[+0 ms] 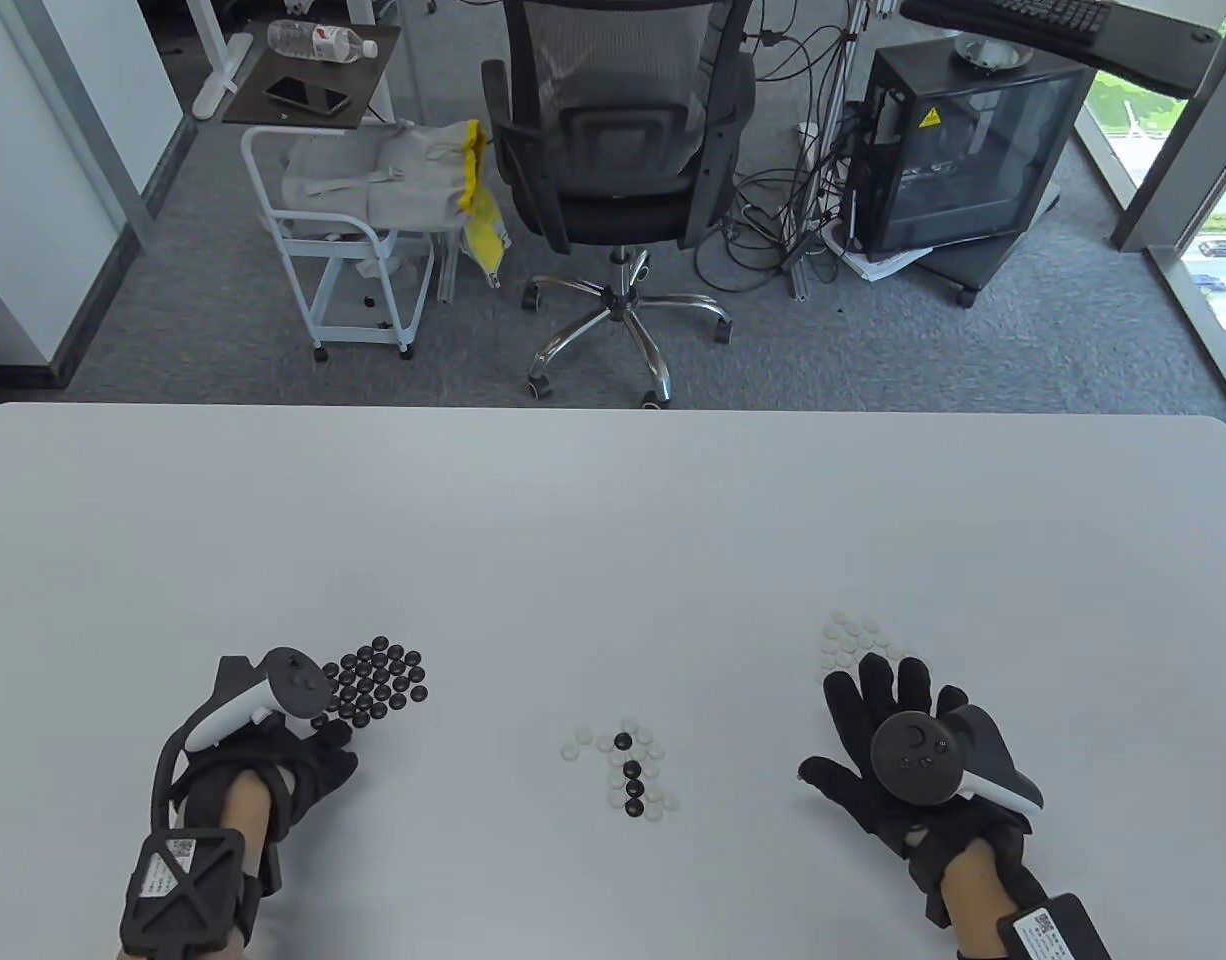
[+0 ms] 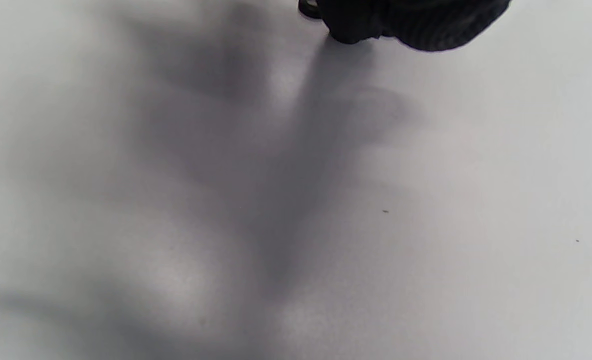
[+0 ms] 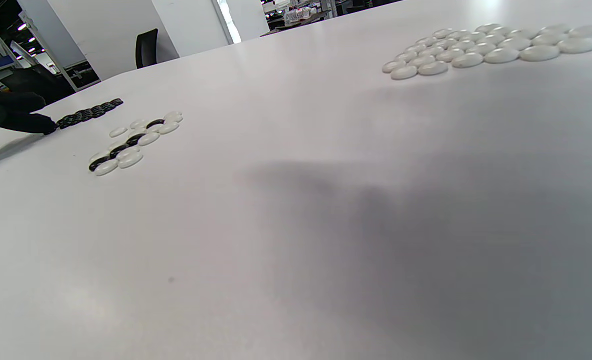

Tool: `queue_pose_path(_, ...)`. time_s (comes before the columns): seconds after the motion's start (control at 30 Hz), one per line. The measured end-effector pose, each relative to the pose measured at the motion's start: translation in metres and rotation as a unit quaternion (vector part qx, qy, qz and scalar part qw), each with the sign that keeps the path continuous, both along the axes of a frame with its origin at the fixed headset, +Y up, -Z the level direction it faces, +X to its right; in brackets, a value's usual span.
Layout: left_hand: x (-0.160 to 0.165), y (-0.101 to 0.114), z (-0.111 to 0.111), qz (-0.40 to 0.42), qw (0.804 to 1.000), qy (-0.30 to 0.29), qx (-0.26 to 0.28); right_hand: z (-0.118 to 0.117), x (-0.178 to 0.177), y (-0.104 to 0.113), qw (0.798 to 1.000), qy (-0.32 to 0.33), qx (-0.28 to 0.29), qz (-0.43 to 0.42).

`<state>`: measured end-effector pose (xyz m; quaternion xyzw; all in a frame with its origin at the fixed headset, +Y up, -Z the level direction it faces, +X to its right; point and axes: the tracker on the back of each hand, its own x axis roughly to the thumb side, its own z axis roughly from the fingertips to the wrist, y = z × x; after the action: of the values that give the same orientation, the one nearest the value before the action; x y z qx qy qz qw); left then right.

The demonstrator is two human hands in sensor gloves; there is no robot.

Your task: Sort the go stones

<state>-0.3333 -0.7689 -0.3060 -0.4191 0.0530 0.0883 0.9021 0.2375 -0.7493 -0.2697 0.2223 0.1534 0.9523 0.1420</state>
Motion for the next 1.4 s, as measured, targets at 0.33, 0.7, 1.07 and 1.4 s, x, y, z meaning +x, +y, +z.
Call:
queue_pose_path(0.33,0.02,0.047,-0.005,0.004,0.996,-0.025,0.091,0.0,0.001,0.0,1.0,-0.001,0.002,-0.006)
queue_pose_path(0.7,0.085,0.11,0.032,-0.024,0.926,-0.147,0.348,-0.002,0.0,-0.003,1.0,0.003,-0.001,-0.007)
queue_pose_path(1.07,0.104,0.048,0.052,-0.048,0.891,-0.187,0.41,-0.004,0.0,-0.006,1.0,0.006,-0.009,-0.008)
queue_pose_path(1.4,0.1,0.021,0.053,-0.043,0.899,-0.191,0.392,-0.004,-0.005,-0.007,1.0,0.011,-0.012,0.0)
